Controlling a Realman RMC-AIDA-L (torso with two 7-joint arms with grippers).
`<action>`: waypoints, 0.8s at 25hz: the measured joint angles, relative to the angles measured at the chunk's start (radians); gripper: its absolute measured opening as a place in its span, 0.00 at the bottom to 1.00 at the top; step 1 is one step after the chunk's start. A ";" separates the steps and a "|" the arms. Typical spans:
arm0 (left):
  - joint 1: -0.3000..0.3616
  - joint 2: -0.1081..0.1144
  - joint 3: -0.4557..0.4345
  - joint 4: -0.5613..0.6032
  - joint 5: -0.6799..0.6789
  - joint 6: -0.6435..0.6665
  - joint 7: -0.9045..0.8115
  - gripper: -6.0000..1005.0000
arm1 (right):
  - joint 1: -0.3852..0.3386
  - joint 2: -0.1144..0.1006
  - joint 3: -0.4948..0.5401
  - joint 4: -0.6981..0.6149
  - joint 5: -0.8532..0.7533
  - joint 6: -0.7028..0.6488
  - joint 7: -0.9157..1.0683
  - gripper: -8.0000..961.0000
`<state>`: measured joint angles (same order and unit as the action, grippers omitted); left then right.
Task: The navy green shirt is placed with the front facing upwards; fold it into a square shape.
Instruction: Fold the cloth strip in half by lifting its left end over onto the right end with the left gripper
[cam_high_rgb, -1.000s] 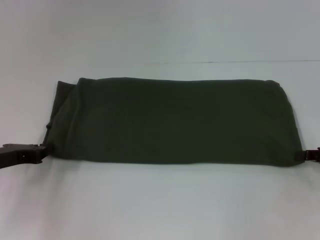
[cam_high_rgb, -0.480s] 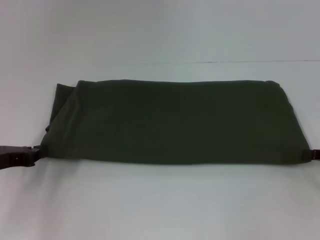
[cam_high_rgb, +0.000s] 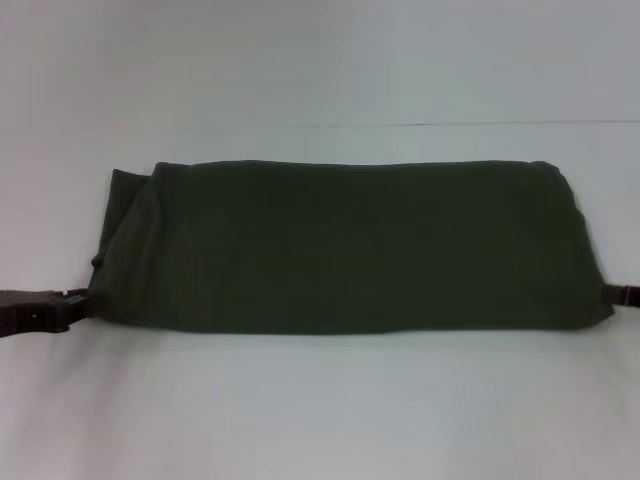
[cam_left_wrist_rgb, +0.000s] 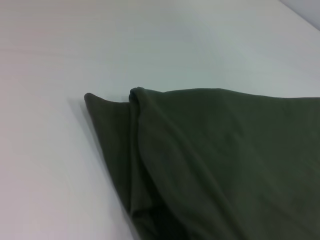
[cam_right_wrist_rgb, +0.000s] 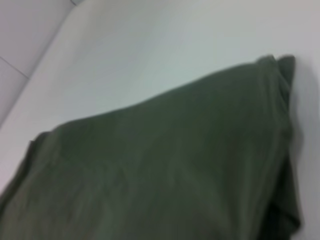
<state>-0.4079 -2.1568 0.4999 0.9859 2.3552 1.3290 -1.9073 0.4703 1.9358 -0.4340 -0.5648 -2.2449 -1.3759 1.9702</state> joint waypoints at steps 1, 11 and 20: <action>0.001 0.000 -0.003 0.006 0.001 0.002 -0.007 0.06 | -0.003 -0.001 0.007 -0.012 0.009 -0.011 -0.004 0.15; 0.019 0.003 -0.080 0.083 0.002 0.051 -0.163 0.42 | -0.013 -0.002 0.101 -0.105 0.089 -0.109 -0.035 0.46; 0.011 0.018 -0.093 0.080 0.043 0.172 -0.312 0.67 | 0.056 -0.004 0.022 -0.095 0.128 -0.116 -0.047 0.76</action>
<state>-0.3966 -2.1385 0.4072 1.0656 2.3987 1.5014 -2.2198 0.5265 1.9319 -0.4121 -0.6596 -2.1171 -1.4917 1.9236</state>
